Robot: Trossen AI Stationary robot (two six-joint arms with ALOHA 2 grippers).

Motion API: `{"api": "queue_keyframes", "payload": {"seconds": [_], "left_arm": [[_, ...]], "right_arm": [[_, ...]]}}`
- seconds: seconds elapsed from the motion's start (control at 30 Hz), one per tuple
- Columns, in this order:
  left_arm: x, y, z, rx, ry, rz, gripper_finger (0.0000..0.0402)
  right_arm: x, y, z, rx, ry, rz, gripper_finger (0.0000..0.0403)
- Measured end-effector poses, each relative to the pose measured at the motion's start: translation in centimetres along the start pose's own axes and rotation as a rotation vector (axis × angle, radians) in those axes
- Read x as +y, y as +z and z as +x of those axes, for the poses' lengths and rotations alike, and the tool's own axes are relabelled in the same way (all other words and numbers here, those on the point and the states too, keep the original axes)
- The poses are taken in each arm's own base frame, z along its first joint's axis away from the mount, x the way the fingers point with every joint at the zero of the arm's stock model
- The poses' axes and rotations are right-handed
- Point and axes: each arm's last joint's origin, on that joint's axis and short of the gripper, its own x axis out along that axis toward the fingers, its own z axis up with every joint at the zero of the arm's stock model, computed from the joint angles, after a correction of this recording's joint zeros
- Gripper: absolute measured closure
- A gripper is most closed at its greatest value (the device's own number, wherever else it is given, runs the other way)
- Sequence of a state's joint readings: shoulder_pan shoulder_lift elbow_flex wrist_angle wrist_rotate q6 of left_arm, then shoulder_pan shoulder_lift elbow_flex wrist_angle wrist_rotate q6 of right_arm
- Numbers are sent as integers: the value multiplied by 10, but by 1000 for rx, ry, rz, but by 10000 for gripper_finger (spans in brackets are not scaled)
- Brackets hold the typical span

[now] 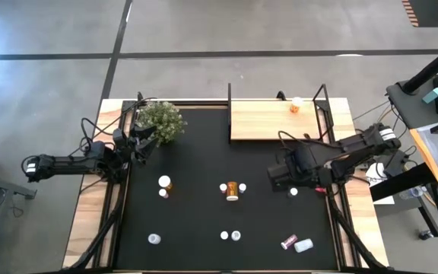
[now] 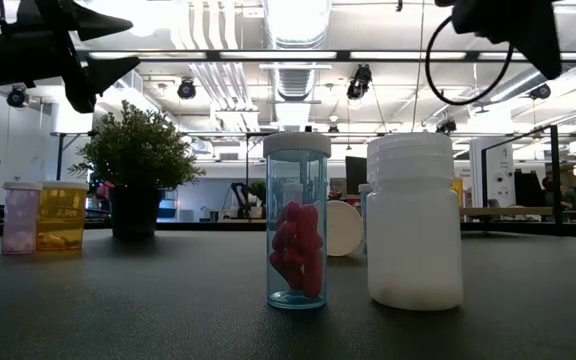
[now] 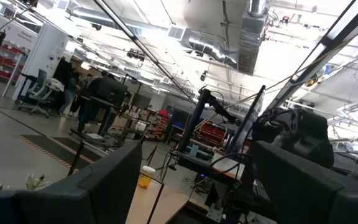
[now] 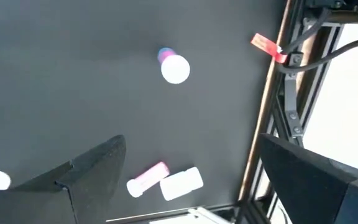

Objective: Pick and place medicine bottles onto shelf by color
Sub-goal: Put the top right blue pill bottle on the shelf

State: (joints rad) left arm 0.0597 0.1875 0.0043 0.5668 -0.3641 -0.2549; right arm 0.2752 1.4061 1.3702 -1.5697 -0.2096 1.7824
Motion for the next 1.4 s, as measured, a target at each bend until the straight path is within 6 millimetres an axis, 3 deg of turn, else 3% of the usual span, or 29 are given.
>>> {"api": "queue_keyframes", "payload": {"seconds": [0.33,0.53,0.8,1.1,1.4], "left_arm": [[0,0,0,0,0,0,107],[0,0,0,0,0,0,107],[0,0,0,0,0,0,107],[0,0,0,0,0,0,107],[0,0,0,0,0,0,107]], "right_arm": [[-3,-6,22,-27,-31,44,46],[-3,-2,42,-14,70,48,46],[-23,4,70,42,211,100,46],[-35,15,105,19,209,204,46],[-30,18,110,-47,282,159,47]]}}
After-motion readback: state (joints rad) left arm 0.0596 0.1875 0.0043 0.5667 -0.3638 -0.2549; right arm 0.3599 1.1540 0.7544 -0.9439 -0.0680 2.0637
